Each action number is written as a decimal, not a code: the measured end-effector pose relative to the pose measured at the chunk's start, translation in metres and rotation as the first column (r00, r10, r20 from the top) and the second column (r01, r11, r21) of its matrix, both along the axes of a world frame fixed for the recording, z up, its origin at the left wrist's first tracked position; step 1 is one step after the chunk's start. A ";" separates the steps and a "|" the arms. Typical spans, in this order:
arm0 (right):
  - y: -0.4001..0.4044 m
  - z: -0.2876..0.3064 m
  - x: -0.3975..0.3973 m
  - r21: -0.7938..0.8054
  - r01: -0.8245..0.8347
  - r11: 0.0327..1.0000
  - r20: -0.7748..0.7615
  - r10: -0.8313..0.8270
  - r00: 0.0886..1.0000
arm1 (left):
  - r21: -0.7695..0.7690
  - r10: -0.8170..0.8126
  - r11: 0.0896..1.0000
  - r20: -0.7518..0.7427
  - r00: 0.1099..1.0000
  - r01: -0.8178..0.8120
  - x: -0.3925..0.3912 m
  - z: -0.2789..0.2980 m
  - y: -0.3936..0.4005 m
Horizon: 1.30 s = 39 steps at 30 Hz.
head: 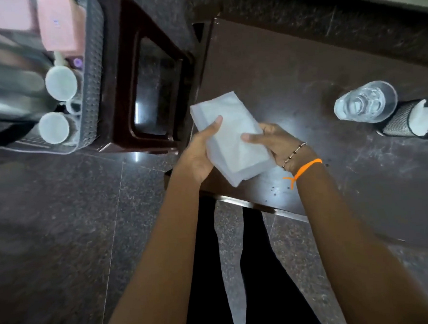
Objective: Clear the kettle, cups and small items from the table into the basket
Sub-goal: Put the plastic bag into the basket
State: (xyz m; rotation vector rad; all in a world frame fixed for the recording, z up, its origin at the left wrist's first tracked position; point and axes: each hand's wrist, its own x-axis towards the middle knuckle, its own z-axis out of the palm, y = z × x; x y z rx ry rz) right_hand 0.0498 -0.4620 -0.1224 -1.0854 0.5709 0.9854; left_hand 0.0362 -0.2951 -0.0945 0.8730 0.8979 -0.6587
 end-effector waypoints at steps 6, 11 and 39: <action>0.075 0.012 0.001 -0.085 0.344 0.935 -0.039 -0.349 0.936 | 0.141 0.321 0.931 0.125 0.939 -0.337 0.011 0.016 0.063; 0.158 0.035 0.019 0.004 0.343 0.939 -0.008 -0.343 0.939 | 0.134 0.482 0.837 0.281 0.830 -0.531 0.027 0.041 0.118; 0.386 0.028 0.207 -0.984 0.134 0.120 0.161 0.916 0.368 | 0.320 0.229 0.884 0.340 0.912 -0.341 0.078 0.039 0.266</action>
